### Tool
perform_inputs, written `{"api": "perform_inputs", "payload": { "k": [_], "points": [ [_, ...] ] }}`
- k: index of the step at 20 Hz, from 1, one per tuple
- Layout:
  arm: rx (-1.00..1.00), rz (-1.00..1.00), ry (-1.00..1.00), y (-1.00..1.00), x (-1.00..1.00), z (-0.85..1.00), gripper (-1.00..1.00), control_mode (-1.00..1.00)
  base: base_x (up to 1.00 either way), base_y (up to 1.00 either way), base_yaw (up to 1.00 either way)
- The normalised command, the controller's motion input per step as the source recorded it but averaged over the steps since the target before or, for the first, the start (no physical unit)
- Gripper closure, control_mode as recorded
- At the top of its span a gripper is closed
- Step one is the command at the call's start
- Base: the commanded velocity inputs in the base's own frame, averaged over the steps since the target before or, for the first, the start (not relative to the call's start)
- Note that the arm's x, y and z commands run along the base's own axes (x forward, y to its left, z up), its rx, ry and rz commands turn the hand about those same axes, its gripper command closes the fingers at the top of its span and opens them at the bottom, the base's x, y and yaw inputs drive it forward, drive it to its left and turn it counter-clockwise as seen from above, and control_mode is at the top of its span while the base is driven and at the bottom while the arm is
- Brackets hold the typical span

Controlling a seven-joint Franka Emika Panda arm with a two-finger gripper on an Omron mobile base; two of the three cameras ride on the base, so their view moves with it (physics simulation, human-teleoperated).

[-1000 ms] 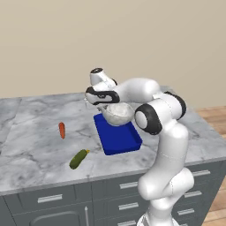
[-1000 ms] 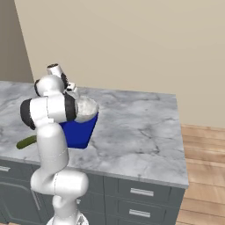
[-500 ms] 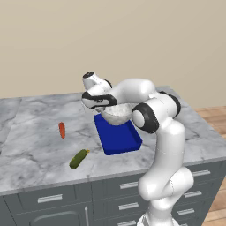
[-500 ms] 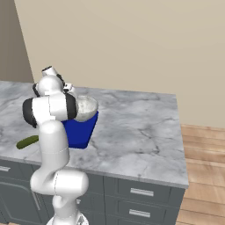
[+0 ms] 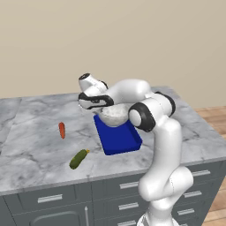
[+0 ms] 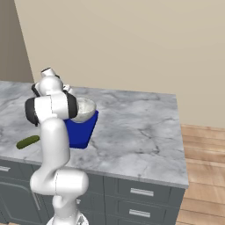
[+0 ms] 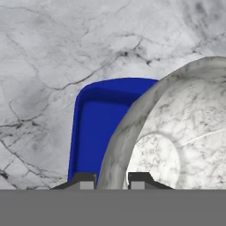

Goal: Place the two vegetables and bowl onto the tray for setting up a vegetable dip station.

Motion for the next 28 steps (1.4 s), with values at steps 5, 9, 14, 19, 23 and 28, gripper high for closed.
{"api": "perform_inputs", "payload": {
  "k": [5,9,14,19,23,28],
  "points": [
    [-0.01,0.02,0.00,0.09,0.10,-0.13,1.00,-1.00,0.00,0.00,0.00],
    [-0.01,0.02,0.00,0.05,0.12,-0.15,1.00,-1.00,0.00,0.00,0.00],
    [-0.01,0.02,0.00,0.02,0.12,-0.13,1.00,-1.00,0.00,0.00,0.00],
    [-0.02,0.01,0.01,0.00,0.08,-0.08,1.00,-1.00,0.00,0.00,0.00],
    [0.00,0.00,0.06,0.06,-0.09,-0.08,1.00,-1.00,0.00,0.00,0.00],
    [0.00,0.00,0.04,0.10,-0.22,-0.07,1.00,-1.00,0.00,0.00,0.00]
  ]
}}
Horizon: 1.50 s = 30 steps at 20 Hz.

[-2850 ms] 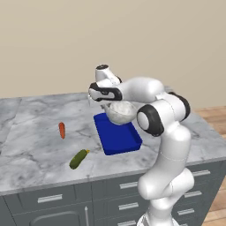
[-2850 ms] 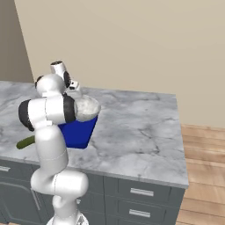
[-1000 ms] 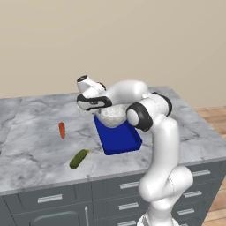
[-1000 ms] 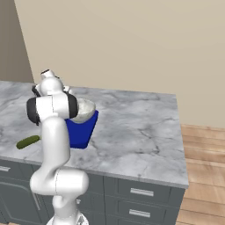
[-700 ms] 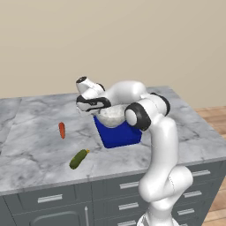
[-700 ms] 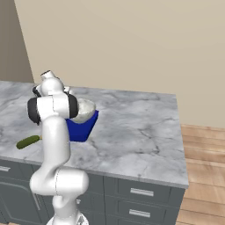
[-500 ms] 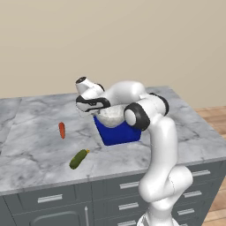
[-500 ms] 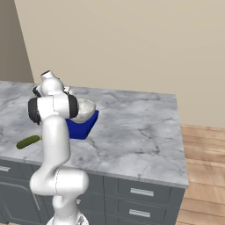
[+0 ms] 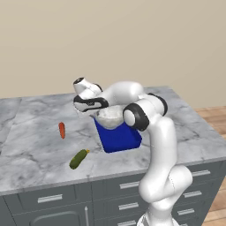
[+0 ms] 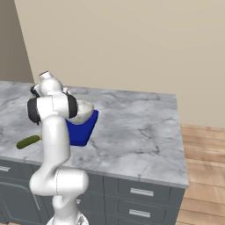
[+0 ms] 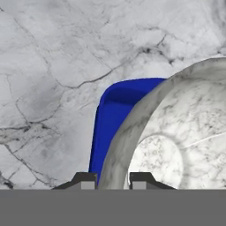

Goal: Place the two vegetables and bowl onto the tray for setting up a vegetable dip station.

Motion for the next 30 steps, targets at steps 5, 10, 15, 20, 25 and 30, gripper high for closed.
{"api": "perform_inputs", "payload": {
  "k": [5,10,15,20,25,30],
  "points": [
    [-0.03,0.00,0.00,0.09,-0.07,-0.12,1.00,-1.00,0.00,0.00,0.00],
    [-0.01,0.00,0.00,0.03,-0.02,-0.16,1.00,-1.00,0.00,0.00,0.00],
    [0.00,0.00,-0.01,0.03,-0.04,-0.09,1.00,-1.00,0.00,0.00,0.00],
    [0.00,0.00,0.00,0.03,-0.16,-0.03,-1.00,-1.00,0.00,0.00,0.00],
    [0.00,-0.02,0.00,0.00,-0.27,0.13,-1.00,-1.00,0.00,0.00,0.00],
    [0.00,0.00,-0.01,0.03,-0.25,0.24,-1.00,-1.00,0.00,0.00,0.00]
  ]
}}
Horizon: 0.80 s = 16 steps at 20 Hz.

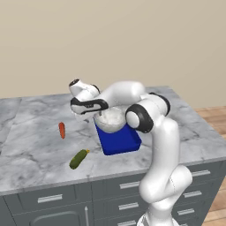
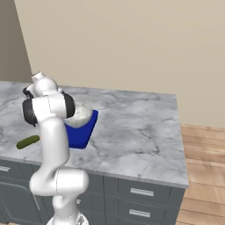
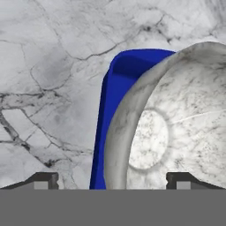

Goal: Place the two vegetables and bowl onto the tray for setting up a vegetable dip station.

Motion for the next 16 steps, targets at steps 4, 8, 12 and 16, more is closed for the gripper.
{"api": "perform_inputs", "payload": {
  "k": [4,8,12,16],
  "points": [
    [0.00,0.00,0.00,0.13,-0.28,0.36,-1.00,-1.00,0.00,0.00,0.00],
    [0.00,-0.01,0.00,0.17,-0.37,0.36,-1.00,-1.00,0.00,0.00,0.00],
    [0.00,0.00,0.00,0.21,-0.37,0.30,-1.00,-1.00,0.00,0.00,0.00],
    [0.00,0.00,0.00,0.33,-0.26,0.18,-1.00,-1.00,0.00,0.00,0.00]
  ]
}}
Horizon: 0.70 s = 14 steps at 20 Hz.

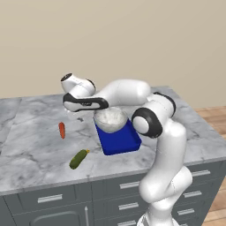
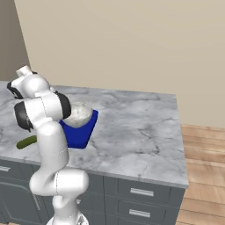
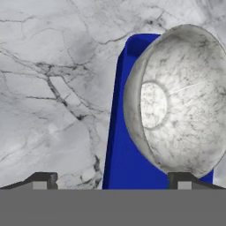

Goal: Place the two vegetables and bowl onto the tray for setting up a vegetable dip station.

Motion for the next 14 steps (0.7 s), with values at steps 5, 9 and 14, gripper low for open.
{"api": "perform_inputs", "payload": {
  "k": [5,9,14],
  "points": [
    [0.00,0.00,0.00,0.40,-0.10,0.09,-1.00,-1.00,0.00,0.00,0.00],
    [0.03,0.00,0.00,0.35,-0.05,0.02,-1.00,-1.00,0.00,0.00,0.00],
    [0.06,-0.01,0.00,0.30,-0.18,0.00,-1.00,-1.00,0.00,0.00,0.00]
  ]
}}
